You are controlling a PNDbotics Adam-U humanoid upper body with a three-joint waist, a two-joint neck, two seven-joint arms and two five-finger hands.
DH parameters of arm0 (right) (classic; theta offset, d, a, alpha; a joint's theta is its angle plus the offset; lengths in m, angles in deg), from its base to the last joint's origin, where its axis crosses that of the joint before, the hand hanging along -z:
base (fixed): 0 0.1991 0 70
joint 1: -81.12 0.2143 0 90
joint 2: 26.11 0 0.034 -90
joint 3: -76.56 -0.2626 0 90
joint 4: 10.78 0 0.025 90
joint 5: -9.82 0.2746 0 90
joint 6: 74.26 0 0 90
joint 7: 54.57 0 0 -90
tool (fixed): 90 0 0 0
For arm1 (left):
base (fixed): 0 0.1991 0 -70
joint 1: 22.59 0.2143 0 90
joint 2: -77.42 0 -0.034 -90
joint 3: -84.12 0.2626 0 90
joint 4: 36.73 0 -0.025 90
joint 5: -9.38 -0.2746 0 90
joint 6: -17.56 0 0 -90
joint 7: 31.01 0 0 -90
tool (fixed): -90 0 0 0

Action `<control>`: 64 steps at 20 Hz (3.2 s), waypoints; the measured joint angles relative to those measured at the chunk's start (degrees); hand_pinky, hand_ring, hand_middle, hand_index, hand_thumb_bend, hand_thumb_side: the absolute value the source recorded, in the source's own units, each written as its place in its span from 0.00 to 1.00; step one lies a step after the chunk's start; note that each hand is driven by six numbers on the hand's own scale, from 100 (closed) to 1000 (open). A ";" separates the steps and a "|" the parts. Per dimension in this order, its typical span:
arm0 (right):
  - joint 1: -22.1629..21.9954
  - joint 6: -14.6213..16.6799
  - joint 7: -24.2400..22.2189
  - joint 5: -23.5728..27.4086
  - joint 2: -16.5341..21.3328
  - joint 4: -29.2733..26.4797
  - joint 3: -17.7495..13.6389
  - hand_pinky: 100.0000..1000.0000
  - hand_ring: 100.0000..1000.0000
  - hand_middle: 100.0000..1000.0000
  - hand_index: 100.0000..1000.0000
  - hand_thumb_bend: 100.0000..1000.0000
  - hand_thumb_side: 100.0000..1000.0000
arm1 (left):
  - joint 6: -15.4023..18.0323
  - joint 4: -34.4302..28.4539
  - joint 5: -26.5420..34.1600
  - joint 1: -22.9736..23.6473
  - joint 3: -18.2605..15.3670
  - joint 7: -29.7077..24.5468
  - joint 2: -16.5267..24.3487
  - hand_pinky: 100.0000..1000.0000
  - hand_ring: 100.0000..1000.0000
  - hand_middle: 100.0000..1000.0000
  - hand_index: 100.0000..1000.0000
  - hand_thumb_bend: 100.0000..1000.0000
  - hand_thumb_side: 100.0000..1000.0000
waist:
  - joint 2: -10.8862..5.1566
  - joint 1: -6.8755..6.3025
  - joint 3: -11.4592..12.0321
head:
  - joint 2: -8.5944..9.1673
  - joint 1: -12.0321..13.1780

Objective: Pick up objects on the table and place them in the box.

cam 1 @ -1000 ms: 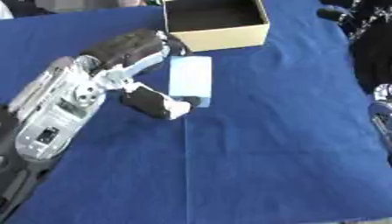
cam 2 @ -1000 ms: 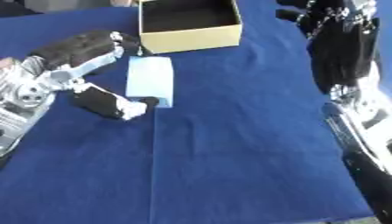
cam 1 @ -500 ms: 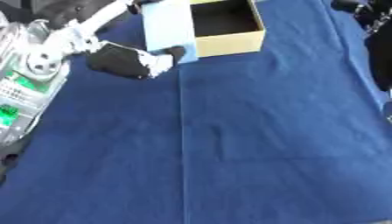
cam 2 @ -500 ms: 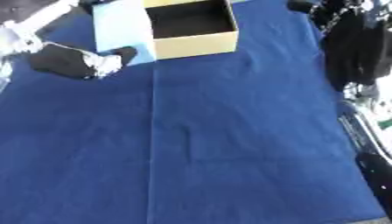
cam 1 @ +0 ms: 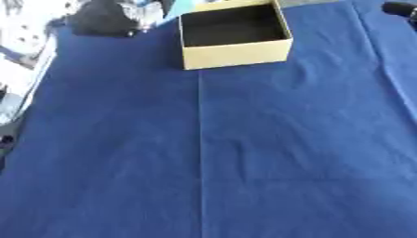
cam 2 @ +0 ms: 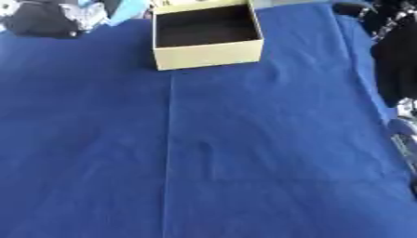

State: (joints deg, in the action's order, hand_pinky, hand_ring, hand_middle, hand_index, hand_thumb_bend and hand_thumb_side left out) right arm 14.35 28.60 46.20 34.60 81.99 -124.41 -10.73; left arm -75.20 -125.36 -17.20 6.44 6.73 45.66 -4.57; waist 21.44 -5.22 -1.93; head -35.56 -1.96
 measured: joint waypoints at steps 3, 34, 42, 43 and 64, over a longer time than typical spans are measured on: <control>0.28 0.04 -0.30 -0.02 0.06 0.00 0.22 0.73 0.75 0.64 0.84 0.00 0.99 | 3.58 4.95 1.29 -2.32 -0.98 0.33 0.22 0.67 0.65 0.42 0.61 0.00 0.52 | 0.72 -0.63 -1.32 | 0.94 0.59; 5.73 -0.74 -2.19 -0.53 0.39 0.00 2.30 0.74 0.75 0.63 0.84 0.00 1.00 | 16.13 34.21 -8.64 -13.78 -8.16 1.87 -7.82 0.65 0.64 0.41 0.62 0.00 0.55 | 6.08 -7.03 -12.05 | 7.04 5.84; 5.73 -0.94 -2.29 -1.06 -0.11 0.00 2.32 0.74 0.76 0.63 0.84 0.00 1.00 | 16.01 36.69 -12.42 -14.00 -9.09 4.03 -7.82 0.65 0.65 0.43 0.67 0.03 0.56 | 6.42 -7.25 -12.66 | 8.86 5.99; 5.72 -0.94 -2.29 -1.08 -0.13 0.00 2.33 0.74 0.76 0.63 0.84 0.00 1.00 | 16.04 36.98 -12.61 -14.00 -9.18 4.01 -7.82 0.65 0.65 0.44 0.69 0.06 0.58 | 6.53 -7.30 -12.83 | 9.04 6.14; 5.19 -1.51 -2.46 -1.72 -1.15 0.00 2.62 0.74 0.76 0.62 0.84 0.00 1.00 | 10.44 41.58 -20.91 -13.63 -11.17 6.56 -7.77 0.75 0.80 0.69 1.00 0.67 0.79 | 7.17 -7.46 -13.23 | 9.98 6.85</control>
State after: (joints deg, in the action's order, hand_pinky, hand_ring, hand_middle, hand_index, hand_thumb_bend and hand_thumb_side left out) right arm 19.54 27.10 43.74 32.88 80.83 -124.41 -8.11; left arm -64.76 -83.78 -38.11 -7.20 -4.44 52.22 -12.34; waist 28.61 -12.68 -15.15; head -25.57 4.89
